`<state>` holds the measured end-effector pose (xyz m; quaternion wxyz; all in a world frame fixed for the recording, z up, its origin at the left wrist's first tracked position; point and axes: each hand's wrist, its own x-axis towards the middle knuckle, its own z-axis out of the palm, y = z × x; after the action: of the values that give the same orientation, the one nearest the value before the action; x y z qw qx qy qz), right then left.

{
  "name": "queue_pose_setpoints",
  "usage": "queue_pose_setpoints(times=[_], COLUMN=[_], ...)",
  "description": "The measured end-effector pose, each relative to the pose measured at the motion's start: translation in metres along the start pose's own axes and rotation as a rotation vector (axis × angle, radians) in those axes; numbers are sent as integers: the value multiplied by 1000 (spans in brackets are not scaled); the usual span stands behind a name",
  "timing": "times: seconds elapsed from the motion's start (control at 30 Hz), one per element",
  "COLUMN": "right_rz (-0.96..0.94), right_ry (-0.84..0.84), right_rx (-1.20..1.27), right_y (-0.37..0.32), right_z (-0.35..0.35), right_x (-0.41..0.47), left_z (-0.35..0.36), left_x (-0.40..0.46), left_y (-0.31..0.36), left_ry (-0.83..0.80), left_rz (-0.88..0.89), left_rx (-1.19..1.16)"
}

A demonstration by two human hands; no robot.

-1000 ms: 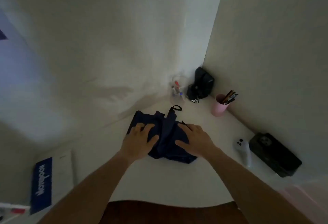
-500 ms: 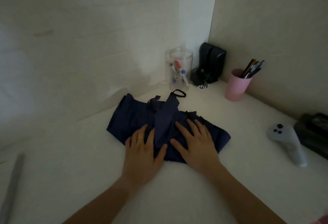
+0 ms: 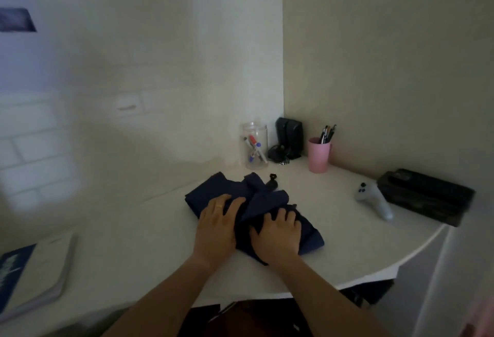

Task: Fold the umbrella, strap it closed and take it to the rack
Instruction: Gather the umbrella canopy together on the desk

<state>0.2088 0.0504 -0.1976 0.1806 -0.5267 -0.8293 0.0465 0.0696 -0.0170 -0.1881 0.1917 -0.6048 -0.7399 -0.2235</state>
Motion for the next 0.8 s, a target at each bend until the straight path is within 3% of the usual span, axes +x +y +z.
queue_pose_setpoints(times=[0.1, 0.23, 0.33, 0.43, 0.53, 0.6, 0.67, 0.8], right_rz=[-27, -107, -76, -128, -199, -220, -218, -185], right_ry=[-28, -74, 67, 159, 56, -60, -103, -140], right_rx=[114, 469, 415, 264, 125, 82, -22, 58], right_y=[-13, 0, 22, 36, 38, 31, 21, 1], right_z=[-17, -43, -54, -47, -35, -29, -24, -7], right_x=[-21, -28, -21, -6, 10, 17, 18, 18], left_z=[-12, -19, -21, -27, -29, -27, -20, -17], left_x=[-14, -33, -37, -33, -32, -38, -48, -50], left_y=[4, -20, -47, -55, -51, -53, -61, -87], left_ry=[-19, -300, -354, -268, -36, -71, -235, -245], left_rz=[45, -4, 52, -117, -136, -25, 40, -106], left_rx=[-81, 88, 223, 288, 83, -122, -8, 241])
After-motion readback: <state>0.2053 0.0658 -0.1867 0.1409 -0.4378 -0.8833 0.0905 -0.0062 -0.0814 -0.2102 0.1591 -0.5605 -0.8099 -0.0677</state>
